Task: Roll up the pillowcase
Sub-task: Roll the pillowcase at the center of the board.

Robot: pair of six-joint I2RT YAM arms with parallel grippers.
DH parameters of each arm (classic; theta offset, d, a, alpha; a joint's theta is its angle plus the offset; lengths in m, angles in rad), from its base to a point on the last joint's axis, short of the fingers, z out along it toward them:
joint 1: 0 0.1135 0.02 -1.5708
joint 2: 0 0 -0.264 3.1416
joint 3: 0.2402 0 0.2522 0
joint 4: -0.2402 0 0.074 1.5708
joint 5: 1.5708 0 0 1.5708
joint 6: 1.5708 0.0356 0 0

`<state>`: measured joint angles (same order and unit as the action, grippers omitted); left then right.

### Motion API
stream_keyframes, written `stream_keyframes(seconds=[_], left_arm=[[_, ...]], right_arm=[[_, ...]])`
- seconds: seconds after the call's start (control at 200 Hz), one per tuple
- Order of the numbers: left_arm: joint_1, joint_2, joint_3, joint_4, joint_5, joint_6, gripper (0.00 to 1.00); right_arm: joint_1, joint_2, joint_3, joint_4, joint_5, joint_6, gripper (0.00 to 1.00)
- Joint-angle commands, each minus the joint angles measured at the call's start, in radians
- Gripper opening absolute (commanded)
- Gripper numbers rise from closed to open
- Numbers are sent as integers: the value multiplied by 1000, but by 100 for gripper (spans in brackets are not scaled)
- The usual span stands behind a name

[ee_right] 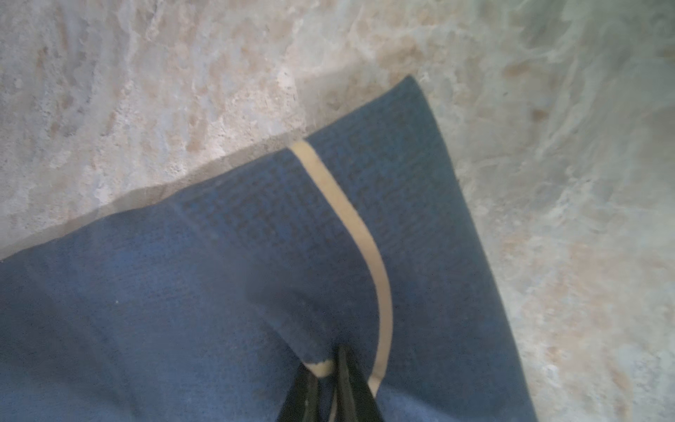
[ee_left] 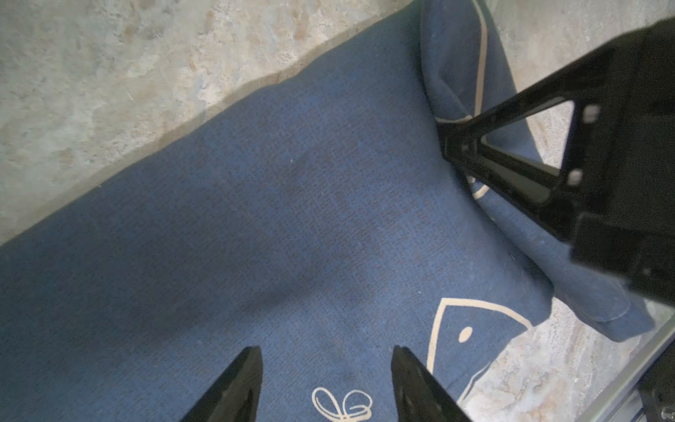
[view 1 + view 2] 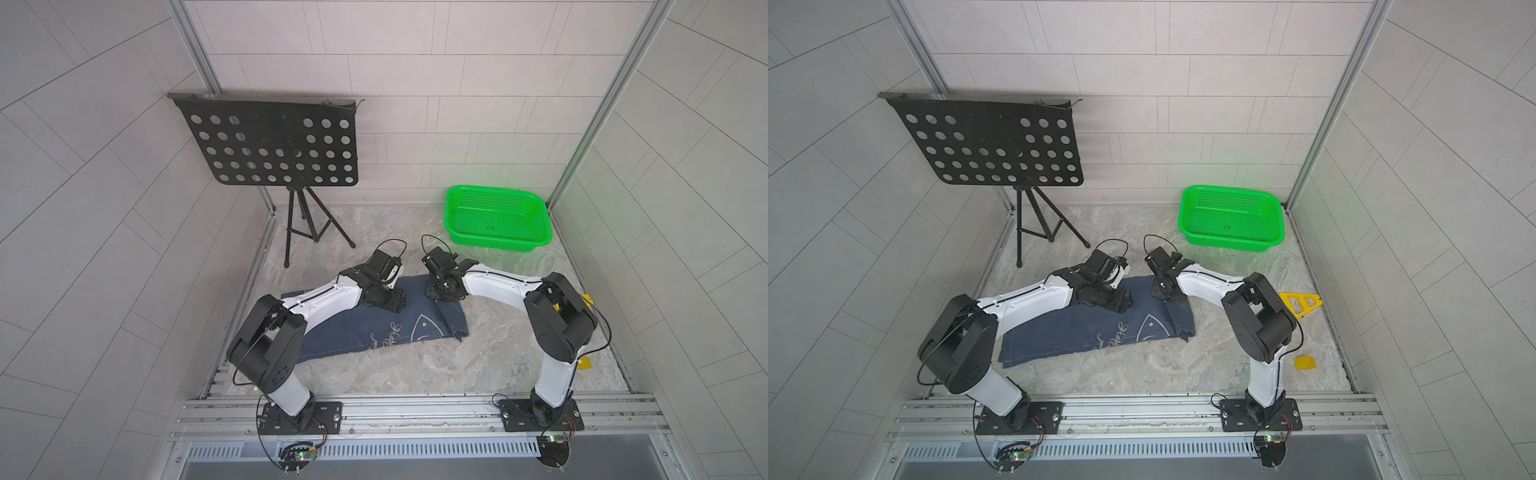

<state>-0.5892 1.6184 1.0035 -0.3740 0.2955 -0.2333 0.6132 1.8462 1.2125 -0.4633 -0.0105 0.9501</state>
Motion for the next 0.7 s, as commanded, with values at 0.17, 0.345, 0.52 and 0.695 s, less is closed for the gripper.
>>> stream_keyframes(seconds=[0.17,0.345,0.52,0.695], left_arm=[[-12,11,-22,-4,-63,43,61],[-34,19,-14,1,-64,49,61],[-42,30,-12,-11,-74,56,61],[-47,35,1,-29,-78,64,61]], right_arm=[[-27,-79,-31,28,28,49,16],[-33,-65,-26,66,21,67,16],[-33,-18,-4,89,7,60,17],[-32,33,-12,117,-25,55,23]])
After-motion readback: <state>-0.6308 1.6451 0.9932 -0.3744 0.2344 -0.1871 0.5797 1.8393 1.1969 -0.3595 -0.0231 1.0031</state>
